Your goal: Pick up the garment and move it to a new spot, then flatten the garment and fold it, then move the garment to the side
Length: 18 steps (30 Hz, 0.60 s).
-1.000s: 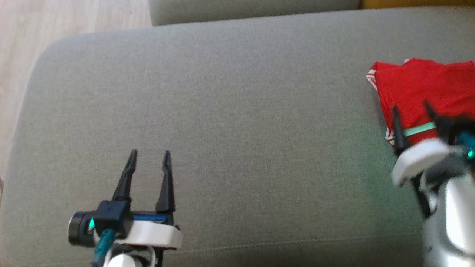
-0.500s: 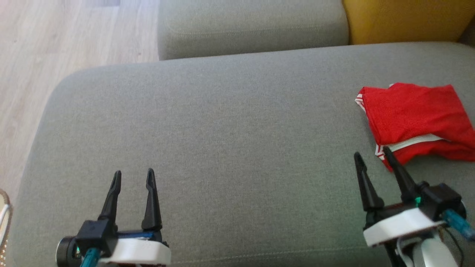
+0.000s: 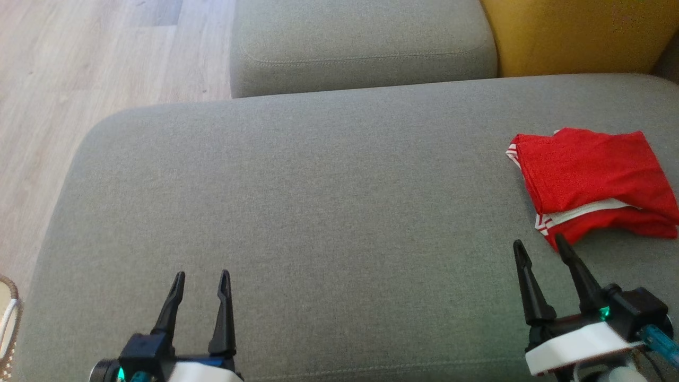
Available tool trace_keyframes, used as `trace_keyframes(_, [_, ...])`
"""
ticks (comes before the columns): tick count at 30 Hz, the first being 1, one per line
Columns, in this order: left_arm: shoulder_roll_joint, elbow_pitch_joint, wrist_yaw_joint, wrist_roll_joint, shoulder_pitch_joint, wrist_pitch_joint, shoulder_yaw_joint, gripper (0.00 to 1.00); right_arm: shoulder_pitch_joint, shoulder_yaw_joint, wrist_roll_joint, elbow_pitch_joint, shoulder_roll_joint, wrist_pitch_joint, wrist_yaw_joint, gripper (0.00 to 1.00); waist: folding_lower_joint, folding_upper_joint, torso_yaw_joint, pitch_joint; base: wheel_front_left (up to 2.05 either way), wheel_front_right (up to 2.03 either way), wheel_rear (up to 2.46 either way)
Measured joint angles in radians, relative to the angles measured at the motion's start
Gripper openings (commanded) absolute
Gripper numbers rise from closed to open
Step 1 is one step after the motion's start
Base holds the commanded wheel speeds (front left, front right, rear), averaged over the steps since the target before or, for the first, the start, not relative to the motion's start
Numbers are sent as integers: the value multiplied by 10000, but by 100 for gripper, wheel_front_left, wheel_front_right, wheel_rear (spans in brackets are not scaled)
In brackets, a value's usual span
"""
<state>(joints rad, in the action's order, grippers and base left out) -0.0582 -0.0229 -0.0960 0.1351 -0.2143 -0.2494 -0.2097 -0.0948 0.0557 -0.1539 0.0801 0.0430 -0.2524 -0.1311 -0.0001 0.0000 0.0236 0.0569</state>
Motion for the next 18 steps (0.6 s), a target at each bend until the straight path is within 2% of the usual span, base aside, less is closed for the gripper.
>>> trace_keyframes(7, [0,274,-4,178,-15,0,29,100,1,6,-42,-6,-2,0,0,100,0,0,-9,57,0,0,0])
trace_keyframes(8, [0,284,-6,178,-19,0,27,0,1,12,-40,-6,-2,0,0,0,0,0,-13,63,0,0,0])
trace_keyframes(12, [0,867,-4,186,-210,29,-35,0,-151,-19,-52,616,-38,23,0,0,0,0,-16,64,0,0,0])
trace_keyframes(18, [-15,945,8,903,-351,136,-17,0,-324,-21,-683,755,-52,155,0,0,1,0,-29,29,0,0,0])
